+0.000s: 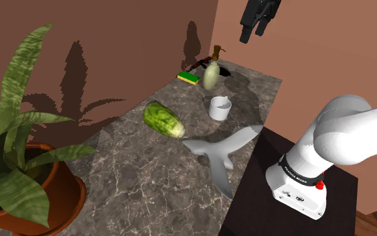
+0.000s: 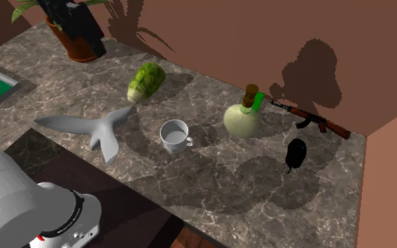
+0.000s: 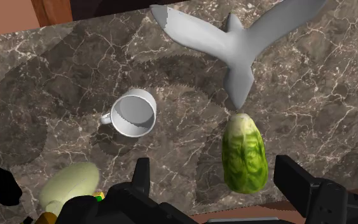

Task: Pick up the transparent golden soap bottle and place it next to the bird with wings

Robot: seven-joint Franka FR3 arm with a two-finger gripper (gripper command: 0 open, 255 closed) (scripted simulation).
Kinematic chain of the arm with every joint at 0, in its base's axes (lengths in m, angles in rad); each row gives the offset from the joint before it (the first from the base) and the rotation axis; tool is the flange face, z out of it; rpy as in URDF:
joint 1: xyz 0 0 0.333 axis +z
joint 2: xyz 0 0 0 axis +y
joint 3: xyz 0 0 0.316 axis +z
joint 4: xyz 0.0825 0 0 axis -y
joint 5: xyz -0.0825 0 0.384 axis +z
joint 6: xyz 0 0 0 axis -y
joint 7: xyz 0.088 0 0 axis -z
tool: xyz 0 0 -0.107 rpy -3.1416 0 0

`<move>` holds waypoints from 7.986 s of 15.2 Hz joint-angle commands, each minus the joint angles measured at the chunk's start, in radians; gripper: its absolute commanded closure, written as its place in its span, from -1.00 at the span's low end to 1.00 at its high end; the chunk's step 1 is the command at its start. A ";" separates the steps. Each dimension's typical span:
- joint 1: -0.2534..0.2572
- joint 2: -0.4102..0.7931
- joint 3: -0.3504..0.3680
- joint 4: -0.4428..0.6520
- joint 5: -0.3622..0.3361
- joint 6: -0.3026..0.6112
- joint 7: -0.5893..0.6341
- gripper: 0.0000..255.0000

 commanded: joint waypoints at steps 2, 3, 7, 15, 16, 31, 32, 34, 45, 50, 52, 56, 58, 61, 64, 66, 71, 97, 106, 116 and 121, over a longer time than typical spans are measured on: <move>-0.006 0.020 -0.013 -0.003 -0.010 0.023 -0.014 -1.00; -0.012 0.040 -0.026 -0.005 -0.020 0.046 -0.028 -1.00; -0.034 0.132 -0.078 0.000 -0.055 0.136 -0.081 -1.00; -0.072 0.353 -0.175 0.068 -0.095 0.297 -0.184 -1.00; -0.076 0.383 -0.186 0.082 -0.097 0.315 -0.197 -1.00; -0.149 0.895 -0.320 0.446 -0.016 0.474 -0.406 -1.00; -0.158 0.933 -0.324 0.481 -0.005 0.476 -0.420 -1.00; -0.167 0.972 -0.327 0.519 0.007 0.476 -0.434 -1.00; -0.172 1.010 -0.325 0.467 0.019 0.566 -0.442 -1.00; -0.172 1.010 -0.325 0.467 0.019 0.565 -0.442 1.00; -0.172 1.010 -0.325 0.467 0.019 0.565 -0.442 1.00; -0.172 1.010 -0.325 0.467 0.019 0.565 -0.442 1.00; -0.172 1.010 -0.325 0.467 0.019 0.565 -0.442 1.00; -0.172 1.002 -0.326 0.484 0.017 0.541 -0.441 1.00; -0.171 0.992 -0.327 0.512 0.013 0.503 -0.439 1.00; -0.171 0.987 -0.327 0.532 0.012 0.478 -0.439 1.00; -0.171 0.977 -0.328 0.587 0.009 0.414 -0.438 1.00; -0.190 1.031 -0.335 1.013 0.024 0.040 -0.450 1.00; -0.146 0.693 -0.317 0.682 -0.070 0.043 -0.402 1.00; -0.147 0.342 -0.262 0.452 -0.139 -0.074 -0.349 1.00; -0.156 0.191 -0.231 0.394 -0.153 -0.168 -0.333 1.00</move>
